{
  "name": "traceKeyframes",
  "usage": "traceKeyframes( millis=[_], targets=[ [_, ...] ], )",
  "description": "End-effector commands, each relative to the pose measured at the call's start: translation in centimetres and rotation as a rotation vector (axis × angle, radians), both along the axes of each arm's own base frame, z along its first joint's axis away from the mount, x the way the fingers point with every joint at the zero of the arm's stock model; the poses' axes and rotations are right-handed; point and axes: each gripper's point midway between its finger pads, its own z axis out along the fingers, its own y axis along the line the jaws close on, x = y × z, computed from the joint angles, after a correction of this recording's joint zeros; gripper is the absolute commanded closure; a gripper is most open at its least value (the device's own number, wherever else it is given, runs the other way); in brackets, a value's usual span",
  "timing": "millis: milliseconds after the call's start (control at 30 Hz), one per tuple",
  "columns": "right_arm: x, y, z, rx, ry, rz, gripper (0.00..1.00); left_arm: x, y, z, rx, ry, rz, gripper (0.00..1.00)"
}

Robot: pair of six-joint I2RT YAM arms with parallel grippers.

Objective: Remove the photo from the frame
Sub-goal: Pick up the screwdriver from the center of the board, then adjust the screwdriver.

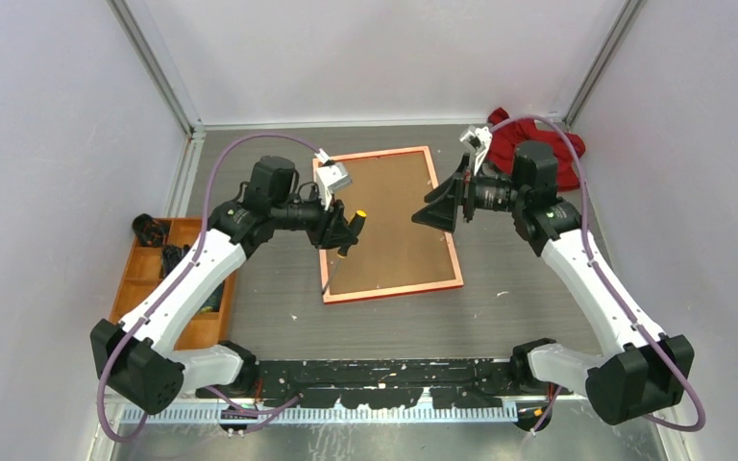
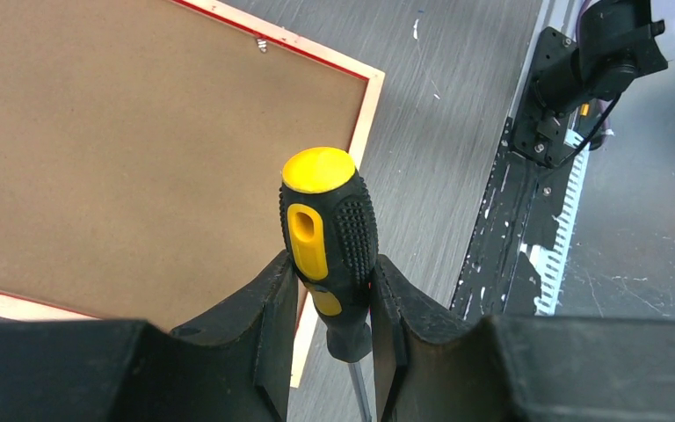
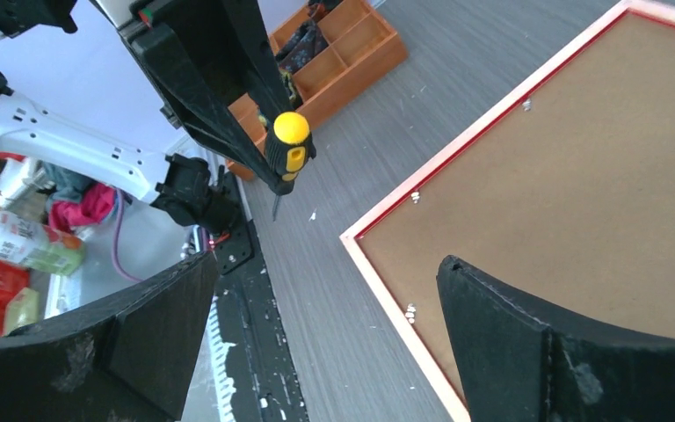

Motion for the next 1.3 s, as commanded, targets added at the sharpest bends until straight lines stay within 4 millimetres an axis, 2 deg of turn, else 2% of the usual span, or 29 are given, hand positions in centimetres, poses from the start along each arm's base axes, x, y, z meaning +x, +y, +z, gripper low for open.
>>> traceKeyframes(
  millis=[0,200,300,367,500,567,700,1067,1267],
  targets=[
    [0.1,1.1,-0.1,0.11,0.053,0.018,0.0,0.3,-0.6,1.6,-0.01,-0.072,-0.016,1.0],
    [0.8,2.3,-0.7,0.181,0.101,0.0,0.05,0.6,-0.6,-0.3,0.053,-0.103,-0.015,1.0],
    [1.1,3.2,-1.9,0.176,0.13,-0.001,0.08,0.7,-1.1,-0.9,0.057,-0.081,-0.027,0.99],
    [1.5,3.8,-2.5,0.193,0.154,-0.006,0.14,0.6,-1.5,-1.1,0.056,-0.066,-0.038,0.99],
    [2.3,4.3,-3.5,0.229,0.191,-0.035,0.21,0.8,-2.4,-1.4,0.055,-0.028,-0.054,1.0],
    [2.4,4.9,-4.9,0.207,0.199,-0.049,0.23,0.9,-3.3,-2.1,0.071,-0.002,-0.072,1.0],
    [2.5,5.1,-6.4,0.18,0.206,-0.059,0.23,0.7,-4.0,-2.8,0.082,0.03,-0.097,1.0],
    [0.7,6.3,-9.1,0.12,0.181,0.026,0.28,0.1,-4.5,-3.8,0.079,0.079,-0.12,1.0],
    [0.7,6.3,-9.2,0.115,0.184,0.027,0.29,-0.4,-4.7,-4.2,0.069,0.098,-0.136,0.99]
  ],
)
